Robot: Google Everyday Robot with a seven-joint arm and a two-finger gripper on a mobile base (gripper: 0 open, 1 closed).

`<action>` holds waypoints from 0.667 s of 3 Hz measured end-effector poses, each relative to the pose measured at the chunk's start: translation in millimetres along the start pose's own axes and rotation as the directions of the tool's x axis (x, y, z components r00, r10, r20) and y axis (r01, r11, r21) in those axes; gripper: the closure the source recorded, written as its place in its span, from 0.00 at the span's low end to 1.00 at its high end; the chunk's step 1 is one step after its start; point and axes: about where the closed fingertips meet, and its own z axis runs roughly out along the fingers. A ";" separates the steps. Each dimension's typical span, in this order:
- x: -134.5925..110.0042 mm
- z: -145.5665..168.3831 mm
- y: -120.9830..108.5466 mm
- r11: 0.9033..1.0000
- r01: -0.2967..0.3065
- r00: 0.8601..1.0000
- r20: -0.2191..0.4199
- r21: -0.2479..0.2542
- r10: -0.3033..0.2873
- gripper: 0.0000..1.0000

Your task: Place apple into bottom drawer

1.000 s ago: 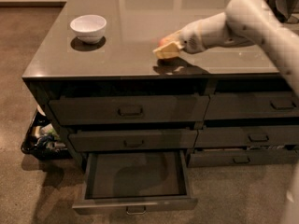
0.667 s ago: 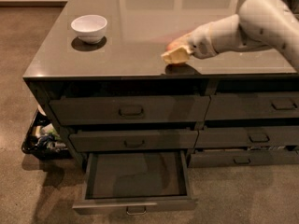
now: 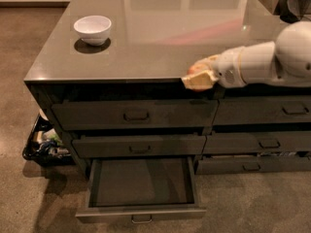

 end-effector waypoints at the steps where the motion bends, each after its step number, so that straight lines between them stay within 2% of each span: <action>1: 20.4 -8.1 12.5 1.000 -0.020 1.000 -0.010 0.024 0.020 1.00; 2: 43.5 1.5 21.9 0.998 -0.059 0.998 -0.036 -0.003 0.059 1.00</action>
Offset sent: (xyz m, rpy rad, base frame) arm -0.0403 -0.0069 -0.0703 0.0162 0.1331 -0.0324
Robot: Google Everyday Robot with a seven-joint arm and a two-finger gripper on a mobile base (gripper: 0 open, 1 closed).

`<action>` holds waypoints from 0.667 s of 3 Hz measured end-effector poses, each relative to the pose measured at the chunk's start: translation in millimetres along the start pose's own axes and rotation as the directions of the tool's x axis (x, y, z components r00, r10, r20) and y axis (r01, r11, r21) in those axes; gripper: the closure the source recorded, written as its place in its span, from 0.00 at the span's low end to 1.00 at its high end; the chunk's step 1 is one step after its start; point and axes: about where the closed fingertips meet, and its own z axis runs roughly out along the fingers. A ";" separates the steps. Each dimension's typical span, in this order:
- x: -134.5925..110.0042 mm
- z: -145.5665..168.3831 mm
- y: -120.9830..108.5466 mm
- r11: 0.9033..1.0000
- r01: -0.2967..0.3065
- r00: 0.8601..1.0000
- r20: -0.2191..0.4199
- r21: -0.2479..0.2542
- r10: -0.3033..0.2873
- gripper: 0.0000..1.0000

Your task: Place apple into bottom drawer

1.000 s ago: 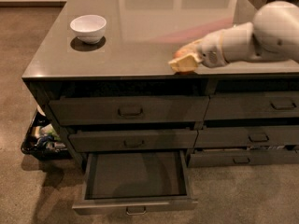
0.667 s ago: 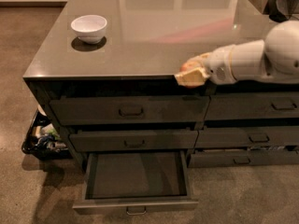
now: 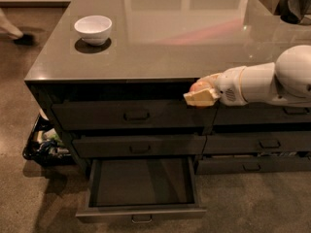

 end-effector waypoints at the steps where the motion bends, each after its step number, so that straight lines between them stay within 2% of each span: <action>1: -2.4 1.5 -1.3 1.000 0.006 1.000 -0.004 0.008 -0.006 1.00; 2: 4.7 -1.2 6.2 0.999 0.017 1.000 -0.014 0.033 -0.017 1.00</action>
Offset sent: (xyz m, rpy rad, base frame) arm -0.0216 -0.0039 -0.0135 -0.0602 -0.0250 -0.0463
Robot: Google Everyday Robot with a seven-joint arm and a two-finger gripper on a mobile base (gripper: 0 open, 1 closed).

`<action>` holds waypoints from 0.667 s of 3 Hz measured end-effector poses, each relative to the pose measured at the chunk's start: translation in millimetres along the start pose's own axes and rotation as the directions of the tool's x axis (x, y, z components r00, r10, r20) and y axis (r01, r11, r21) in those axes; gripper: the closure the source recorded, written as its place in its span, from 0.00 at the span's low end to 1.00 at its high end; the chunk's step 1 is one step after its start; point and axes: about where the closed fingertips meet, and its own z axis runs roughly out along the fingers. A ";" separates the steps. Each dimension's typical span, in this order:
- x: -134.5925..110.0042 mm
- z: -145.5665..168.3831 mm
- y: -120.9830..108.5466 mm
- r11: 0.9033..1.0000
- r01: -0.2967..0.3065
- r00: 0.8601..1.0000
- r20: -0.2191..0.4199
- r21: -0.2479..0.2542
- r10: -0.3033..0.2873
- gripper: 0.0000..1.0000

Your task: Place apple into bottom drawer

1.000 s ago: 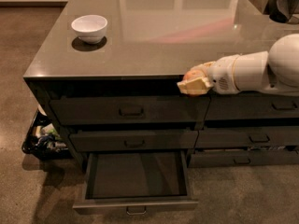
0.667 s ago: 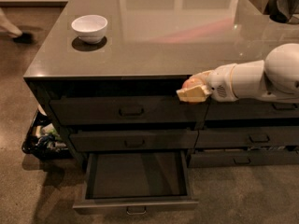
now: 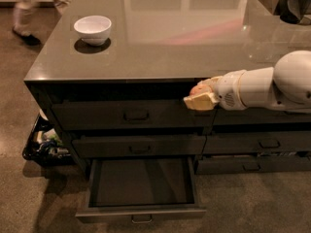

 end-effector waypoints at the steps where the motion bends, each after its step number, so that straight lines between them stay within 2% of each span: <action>1: 14.1 -4.7 18.9 0.999 -0.002 1.000 0.004 0.034 0.002 1.00; 2: 44.8 0.3 46.2 0.997 -0.037 0.999 0.012 0.062 0.037 1.00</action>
Offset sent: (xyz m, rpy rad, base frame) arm -0.0926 0.0195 -0.0840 0.0394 -0.0055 -0.1473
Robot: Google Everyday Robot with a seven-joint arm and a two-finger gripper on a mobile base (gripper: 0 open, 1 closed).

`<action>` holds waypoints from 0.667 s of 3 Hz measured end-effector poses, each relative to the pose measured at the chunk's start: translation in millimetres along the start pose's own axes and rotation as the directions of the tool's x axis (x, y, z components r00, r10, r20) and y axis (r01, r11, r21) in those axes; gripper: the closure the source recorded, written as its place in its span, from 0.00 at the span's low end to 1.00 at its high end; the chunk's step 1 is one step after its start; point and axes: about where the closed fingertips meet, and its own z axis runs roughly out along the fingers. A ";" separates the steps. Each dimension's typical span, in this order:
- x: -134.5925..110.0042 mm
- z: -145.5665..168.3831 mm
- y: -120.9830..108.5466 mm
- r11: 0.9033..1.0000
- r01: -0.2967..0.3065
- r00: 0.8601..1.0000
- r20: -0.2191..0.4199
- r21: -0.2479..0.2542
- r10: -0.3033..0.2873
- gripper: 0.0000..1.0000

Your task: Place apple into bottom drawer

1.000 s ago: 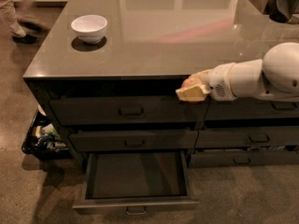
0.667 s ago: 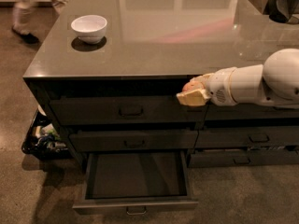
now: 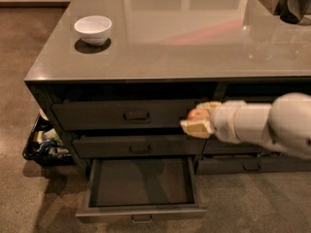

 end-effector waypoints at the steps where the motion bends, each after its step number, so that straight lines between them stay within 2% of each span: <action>1: 30.4 15.4 25.4 0.999 -0.037 0.999 0.012 0.014 0.037 1.00; 2: 57.1 37.7 46.0 0.998 -0.057 0.998 0.016 0.013 0.057 1.00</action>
Offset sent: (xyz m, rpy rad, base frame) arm -0.0460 0.0502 -0.1231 0.0590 0.0318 -0.0649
